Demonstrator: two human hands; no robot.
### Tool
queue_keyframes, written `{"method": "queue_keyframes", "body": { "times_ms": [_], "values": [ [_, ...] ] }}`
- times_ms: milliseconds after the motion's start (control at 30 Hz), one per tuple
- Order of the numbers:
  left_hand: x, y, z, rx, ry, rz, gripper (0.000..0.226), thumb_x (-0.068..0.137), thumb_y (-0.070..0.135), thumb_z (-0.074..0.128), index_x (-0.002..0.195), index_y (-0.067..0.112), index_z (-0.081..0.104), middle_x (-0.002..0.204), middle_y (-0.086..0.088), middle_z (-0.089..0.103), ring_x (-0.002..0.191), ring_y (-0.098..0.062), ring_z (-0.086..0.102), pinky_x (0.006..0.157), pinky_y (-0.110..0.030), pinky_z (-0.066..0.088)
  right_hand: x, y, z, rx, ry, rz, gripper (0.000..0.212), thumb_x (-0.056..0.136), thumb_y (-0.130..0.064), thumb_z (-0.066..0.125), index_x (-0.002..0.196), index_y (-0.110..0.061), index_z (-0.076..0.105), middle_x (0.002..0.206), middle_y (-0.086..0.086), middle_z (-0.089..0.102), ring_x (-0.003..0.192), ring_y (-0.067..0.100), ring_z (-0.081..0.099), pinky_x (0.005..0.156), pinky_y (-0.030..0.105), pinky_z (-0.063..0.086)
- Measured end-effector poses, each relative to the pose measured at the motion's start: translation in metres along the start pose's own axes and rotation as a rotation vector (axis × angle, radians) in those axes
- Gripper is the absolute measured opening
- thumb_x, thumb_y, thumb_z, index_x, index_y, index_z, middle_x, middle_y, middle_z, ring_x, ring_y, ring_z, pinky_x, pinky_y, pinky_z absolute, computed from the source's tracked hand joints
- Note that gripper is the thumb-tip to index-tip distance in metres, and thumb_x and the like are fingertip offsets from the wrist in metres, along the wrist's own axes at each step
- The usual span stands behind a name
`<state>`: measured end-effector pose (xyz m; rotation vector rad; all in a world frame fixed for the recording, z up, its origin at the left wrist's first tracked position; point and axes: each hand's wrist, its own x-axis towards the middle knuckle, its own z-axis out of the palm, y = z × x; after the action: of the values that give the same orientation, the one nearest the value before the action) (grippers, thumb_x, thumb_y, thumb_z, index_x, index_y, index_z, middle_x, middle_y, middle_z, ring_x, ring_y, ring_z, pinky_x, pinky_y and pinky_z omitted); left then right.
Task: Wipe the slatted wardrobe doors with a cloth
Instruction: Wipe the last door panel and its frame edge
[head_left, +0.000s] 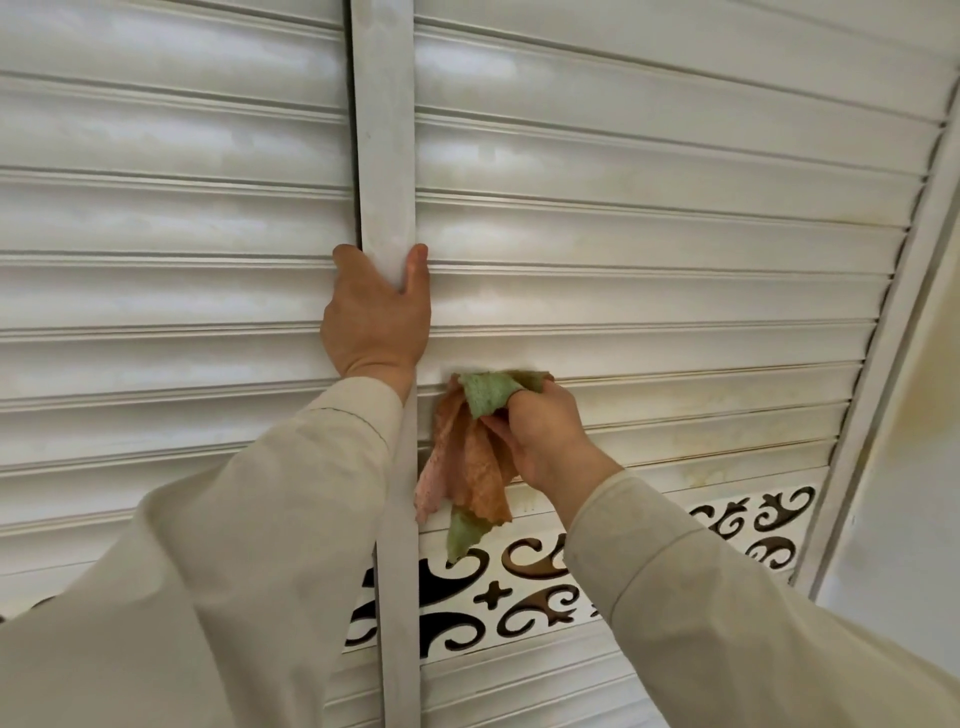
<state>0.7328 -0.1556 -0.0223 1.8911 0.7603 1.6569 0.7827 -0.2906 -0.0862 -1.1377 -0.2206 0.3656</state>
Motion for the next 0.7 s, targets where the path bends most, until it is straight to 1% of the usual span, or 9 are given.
{"method": "queue_keyframes", "body": {
  "times_ms": [100,167,200,300,400,500,567,633,700],
  "values": [
    [0.001,0.001,0.001,0.008,0.012,-0.004,0.06,0.09,0.068,0.046,0.108,0.011,0.04,0.097,-0.009,0.064,0.091,-0.041,0.062,0.073,-0.04,0.042,0.001,0.003,-0.001,-0.049,0.0,-0.014,0.031,0.092,0.01,0.049,0.111,-0.009,0.065,0.103,0.018,0.07,0.089,0.031,0.07,0.077,0.041,0.061],
    [0.002,0.001,0.001,0.01,0.016,0.0,0.06,0.089,0.069,0.046,0.108,0.012,0.04,0.099,-0.011,0.065,0.092,-0.041,0.062,0.076,-0.042,0.046,-0.001,0.004,0.001,-0.067,-0.004,0.01,0.031,0.089,0.002,0.052,0.112,-0.012,0.069,0.103,0.019,0.072,0.09,0.034,0.071,0.081,0.049,0.06],
    [0.002,0.001,0.001,0.011,0.019,0.001,0.06,0.089,0.069,0.046,0.108,0.012,0.04,0.099,-0.011,0.065,0.092,-0.042,0.062,0.076,-0.043,0.046,-0.001,0.004,0.0,-0.043,0.004,0.029,0.028,0.089,-0.003,0.052,0.108,-0.011,0.071,0.099,0.019,0.073,0.089,0.035,0.071,0.081,0.05,0.059],
    [0.001,0.001,0.001,0.005,0.02,0.002,0.061,0.089,0.068,0.046,0.108,0.011,0.04,0.098,-0.01,0.065,0.091,-0.041,0.062,0.076,-0.043,0.046,-0.005,-0.001,-0.005,0.076,-0.03,0.059,0.024,0.093,-0.013,0.046,0.087,-0.007,0.069,0.083,0.013,0.069,0.075,0.027,0.067,0.069,0.037,0.057],
    [0.001,0.001,0.001,0.007,0.019,0.004,0.06,0.09,0.068,0.047,0.109,0.011,0.04,0.1,-0.011,0.065,0.092,-0.041,0.061,0.075,-0.043,0.044,-0.005,-0.002,-0.008,0.037,-0.1,0.028,0.025,0.092,-0.029,0.057,0.099,-0.007,0.067,0.092,0.013,0.069,0.083,0.027,0.067,0.072,0.038,0.058],
    [0.001,0.001,0.001,0.012,0.019,0.005,0.061,0.089,0.069,0.046,0.109,0.011,0.04,0.101,-0.012,0.065,0.092,-0.041,0.061,0.077,-0.044,0.047,-0.001,0.007,-0.005,-0.149,-0.098,-0.075,0.028,0.082,-0.025,0.074,0.106,-0.012,0.068,0.102,0.013,0.072,0.096,0.032,0.069,0.087,0.05,0.058],
    [0.0,0.001,0.001,0.006,0.018,0.007,0.061,0.089,0.069,0.046,0.108,0.011,0.04,0.1,-0.011,0.065,0.092,-0.041,0.062,0.078,-0.045,0.048,0.003,0.011,-0.005,-0.22,-0.057,-0.11,0.029,0.075,-0.024,0.076,0.103,-0.015,0.071,0.1,0.011,0.074,0.095,0.032,0.07,0.087,0.052,0.057],
    [0.0,0.001,0.001,0.002,0.018,0.004,0.061,0.089,0.069,0.046,0.107,0.012,0.04,0.099,-0.011,0.065,0.092,-0.041,0.062,0.078,-0.044,0.048,0.007,0.013,-0.007,-0.216,0.003,-0.111,0.017,0.081,-0.016,0.076,0.097,-0.013,0.071,0.096,0.011,0.074,0.091,0.031,0.071,0.083,0.05,0.059],
    [0.0,0.001,0.001,0.004,0.014,0.001,0.06,0.089,0.068,0.047,0.107,0.012,0.04,0.1,-0.011,0.065,0.092,-0.041,0.061,0.076,-0.043,0.046,0.011,0.012,-0.009,-0.178,0.049,-0.094,0.011,0.084,-0.011,0.077,0.093,-0.011,0.072,0.095,0.012,0.072,0.088,0.029,0.071,0.076,0.044,0.061]
  ]
}}
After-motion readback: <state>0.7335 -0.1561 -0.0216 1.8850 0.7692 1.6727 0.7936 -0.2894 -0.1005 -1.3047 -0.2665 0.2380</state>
